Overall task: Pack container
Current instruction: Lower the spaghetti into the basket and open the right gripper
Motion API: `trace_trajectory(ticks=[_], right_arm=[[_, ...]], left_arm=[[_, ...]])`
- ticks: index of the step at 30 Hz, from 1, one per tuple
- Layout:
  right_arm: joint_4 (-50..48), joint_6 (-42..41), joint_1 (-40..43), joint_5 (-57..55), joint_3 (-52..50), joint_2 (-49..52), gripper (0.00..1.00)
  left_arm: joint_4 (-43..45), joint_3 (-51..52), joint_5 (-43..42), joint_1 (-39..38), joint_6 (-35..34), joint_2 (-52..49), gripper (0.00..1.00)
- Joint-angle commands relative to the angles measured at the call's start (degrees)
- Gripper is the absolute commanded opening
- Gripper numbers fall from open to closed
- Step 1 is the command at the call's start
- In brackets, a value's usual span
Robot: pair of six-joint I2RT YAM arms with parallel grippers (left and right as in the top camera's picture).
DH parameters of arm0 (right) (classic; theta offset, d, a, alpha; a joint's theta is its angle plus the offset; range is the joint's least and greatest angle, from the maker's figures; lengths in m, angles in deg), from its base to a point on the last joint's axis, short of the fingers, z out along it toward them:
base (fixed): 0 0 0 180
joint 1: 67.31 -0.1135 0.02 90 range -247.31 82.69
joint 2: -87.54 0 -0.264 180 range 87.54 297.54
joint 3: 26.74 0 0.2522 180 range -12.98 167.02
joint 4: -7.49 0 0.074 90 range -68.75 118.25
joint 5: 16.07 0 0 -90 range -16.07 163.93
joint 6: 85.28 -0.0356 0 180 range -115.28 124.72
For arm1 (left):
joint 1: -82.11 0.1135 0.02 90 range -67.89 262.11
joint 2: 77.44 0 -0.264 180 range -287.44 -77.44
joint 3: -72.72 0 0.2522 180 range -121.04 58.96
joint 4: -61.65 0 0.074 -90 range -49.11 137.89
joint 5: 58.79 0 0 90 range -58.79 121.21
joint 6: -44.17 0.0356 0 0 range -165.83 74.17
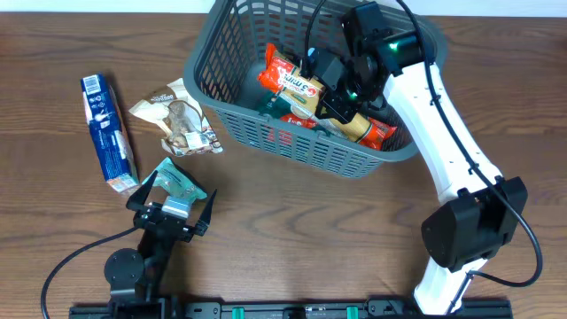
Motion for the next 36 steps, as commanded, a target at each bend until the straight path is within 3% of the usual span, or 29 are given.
trace_trajectory(ticks=[1,9,10,11,12,15,24,29,32,36], right_arm=[[-0.52,0.72,-0.48,3.65,0.83,-0.63,0.01],[-0.35,0.72,-0.5,4.26,0.83,-0.63,0.02],[-0.35,0.7,-0.5,4.24,0.83,-0.63,0.22],[-0.28,0.59,-0.5,4.26,0.83,-0.63,0.61],[-0.31,0.04,-0.5,4.24,0.83,-0.63,0.72],[-0.33,-0.44,-0.48,4.22,0.83,-0.63,0.84],[-2.19,-3.23,-0.48,4.17,1.11,-1.03,0.87],[-3.54,-8.13,-0.42,3.52,6.56,-2.1,0.88],[-3.23,-13.29,-0.26,-2.19,12.9,-3.13,0.92],[-2.23,-21.79,0.09,-17.94,21.86,-5.57,0.96]], left_arm=[[-1.97,1.07,-1.01,-0.17,0.52,0.04,0.99],[-1.97,1.07,-1.01,-0.17,0.52,0.04,0.99],[-1.97,1.07,-1.01,-0.17,0.52,0.04,0.99],[-1.97,1.07,-1.01,-0.17,0.52,0.04,0.99],[-1.97,1.07,-1.01,-0.17,0.52,0.04,0.99],[-1.97,1.07,-1.01,-0.17,0.52,0.04,0.99],[-1.97,1.07,-1.01,-0.17,0.52,0.04,0.99],[-1.97,1.07,-1.01,-0.17,0.52,0.04,0.99],[-1.97,1.07,-1.01,-0.17,0.52,0.04,0.98],[-1.97,1.07,-1.01,-0.17,0.52,0.04,0.99]])
